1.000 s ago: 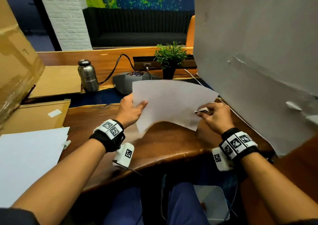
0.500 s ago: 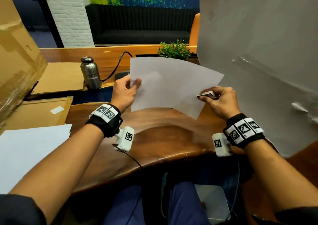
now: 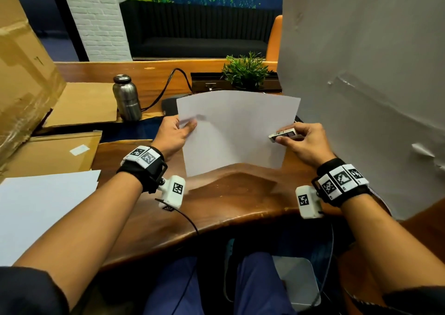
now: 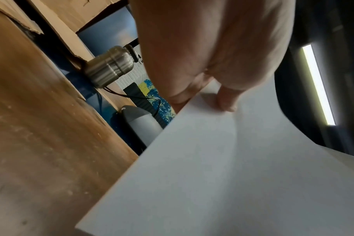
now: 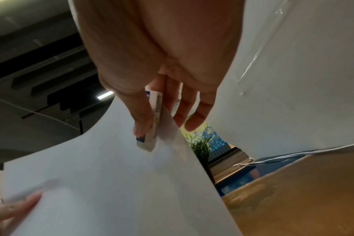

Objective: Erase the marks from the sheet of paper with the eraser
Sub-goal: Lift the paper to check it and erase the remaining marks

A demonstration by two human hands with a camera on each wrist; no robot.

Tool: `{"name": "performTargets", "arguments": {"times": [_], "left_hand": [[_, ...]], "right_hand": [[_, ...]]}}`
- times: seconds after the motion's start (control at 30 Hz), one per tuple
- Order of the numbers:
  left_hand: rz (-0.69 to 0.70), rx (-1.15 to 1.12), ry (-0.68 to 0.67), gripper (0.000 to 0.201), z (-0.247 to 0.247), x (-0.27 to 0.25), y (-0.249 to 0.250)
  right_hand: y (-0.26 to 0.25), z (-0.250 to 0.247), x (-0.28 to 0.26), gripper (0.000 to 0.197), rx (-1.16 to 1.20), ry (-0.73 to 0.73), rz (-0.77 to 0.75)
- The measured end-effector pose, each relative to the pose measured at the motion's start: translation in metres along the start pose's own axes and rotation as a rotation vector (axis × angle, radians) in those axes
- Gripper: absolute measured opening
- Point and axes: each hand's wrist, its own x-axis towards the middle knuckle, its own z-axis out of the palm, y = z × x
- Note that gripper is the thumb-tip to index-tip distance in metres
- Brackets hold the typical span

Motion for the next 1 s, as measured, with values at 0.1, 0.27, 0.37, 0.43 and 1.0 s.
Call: {"name": "performTargets", "arguments": {"times": [0.1, 0.27, 0.37, 0.43, 1.0], "left_hand": [[-0.008, 0.001, 0.023, 0.030, -0.002, -0.001, -0.001], [0.021, 0.039, 0.041, 0.030, -0.004, 0.001, -0.001], [0.053, 0.060, -0.011, 0.028, -0.005, -0.004, 0.004], [0.081, 0.075, -0.049, 0.027, -0.005, -0.007, 0.009], [0.120, 0.061, -0.039, 0.022, -0.023, -0.004, 0.021]], "right_hand": [[0.001, 0.000, 0.002, 0.023, -0.162, 0.210, -0.002], [-0.034, 0.009, -0.003, 0.015, -0.104, 0.280, -0.233], [-0.058, 0.016, 0.002, 0.015, 0.252, -0.089, -0.185], [-0.065, 0.022, 0.013, 0.018, 0.437, -0.114, -0.161], [-0.011, 0.014, 0.028, 0.018, 0.221, -0.113, -0.041]]}}
